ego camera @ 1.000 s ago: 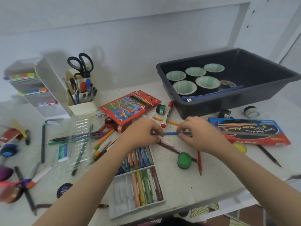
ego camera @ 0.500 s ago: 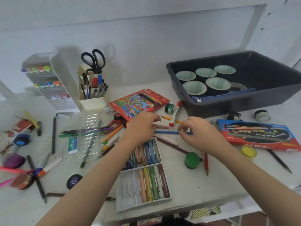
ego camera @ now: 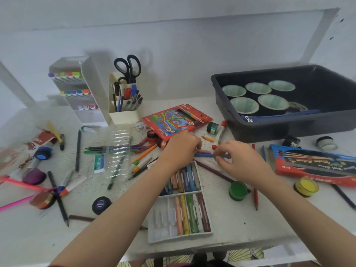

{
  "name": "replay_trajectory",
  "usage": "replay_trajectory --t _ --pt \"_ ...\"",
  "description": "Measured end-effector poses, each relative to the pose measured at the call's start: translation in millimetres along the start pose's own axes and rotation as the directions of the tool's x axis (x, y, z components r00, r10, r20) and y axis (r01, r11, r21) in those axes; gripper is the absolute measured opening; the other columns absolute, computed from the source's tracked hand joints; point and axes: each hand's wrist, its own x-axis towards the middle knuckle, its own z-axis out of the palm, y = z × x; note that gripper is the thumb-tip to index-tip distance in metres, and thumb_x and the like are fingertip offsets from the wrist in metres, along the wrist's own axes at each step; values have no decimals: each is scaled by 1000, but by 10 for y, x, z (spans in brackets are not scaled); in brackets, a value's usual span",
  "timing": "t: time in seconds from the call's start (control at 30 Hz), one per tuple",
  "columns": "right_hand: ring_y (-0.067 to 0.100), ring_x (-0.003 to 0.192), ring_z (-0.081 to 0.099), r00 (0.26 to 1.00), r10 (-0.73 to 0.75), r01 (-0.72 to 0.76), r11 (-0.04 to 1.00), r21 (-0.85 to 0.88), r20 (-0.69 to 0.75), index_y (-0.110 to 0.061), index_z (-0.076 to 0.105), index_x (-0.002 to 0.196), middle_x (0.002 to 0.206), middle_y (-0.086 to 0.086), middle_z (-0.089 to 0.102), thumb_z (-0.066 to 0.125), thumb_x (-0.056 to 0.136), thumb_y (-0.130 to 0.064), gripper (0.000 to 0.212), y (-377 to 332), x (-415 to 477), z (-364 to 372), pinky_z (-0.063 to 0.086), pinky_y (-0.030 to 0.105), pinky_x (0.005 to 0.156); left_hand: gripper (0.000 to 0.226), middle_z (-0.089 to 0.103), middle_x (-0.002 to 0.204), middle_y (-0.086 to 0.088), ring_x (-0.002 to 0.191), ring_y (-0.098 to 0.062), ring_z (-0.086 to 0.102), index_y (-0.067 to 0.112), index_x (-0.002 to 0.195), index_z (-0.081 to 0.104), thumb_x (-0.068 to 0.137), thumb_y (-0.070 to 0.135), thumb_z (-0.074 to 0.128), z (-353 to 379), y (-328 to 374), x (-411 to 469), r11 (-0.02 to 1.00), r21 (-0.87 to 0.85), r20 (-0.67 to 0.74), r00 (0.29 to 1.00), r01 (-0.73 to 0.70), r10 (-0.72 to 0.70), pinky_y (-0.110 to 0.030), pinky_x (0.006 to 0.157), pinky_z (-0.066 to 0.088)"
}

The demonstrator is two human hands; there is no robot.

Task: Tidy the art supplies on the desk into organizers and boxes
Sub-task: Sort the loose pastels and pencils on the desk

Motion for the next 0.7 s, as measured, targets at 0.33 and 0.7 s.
replay_trajectory --t 0.33,0.7 --pt "-4 75 52 1000 -11 11 989 144 2 -31 64 98 82 -22 56 53 89 -34 15 -200 -49 -45 39 11 63 13 64 80 8 75 -3 59 25 94 63 89 13 58 -367 65 -227 793 -530 108 952 300 -288 -18 66 45" --pt "6 49 56 974 144 -225 637 738 173 -13 63 82 66 4 63 59 90 -9 10 -751 25 99 47 23 44 19 71 65 0 61 -11 64 22 86 62 81 4 67 -571 142 -934 413 -786 267 855 460 -444 -30 65 54"
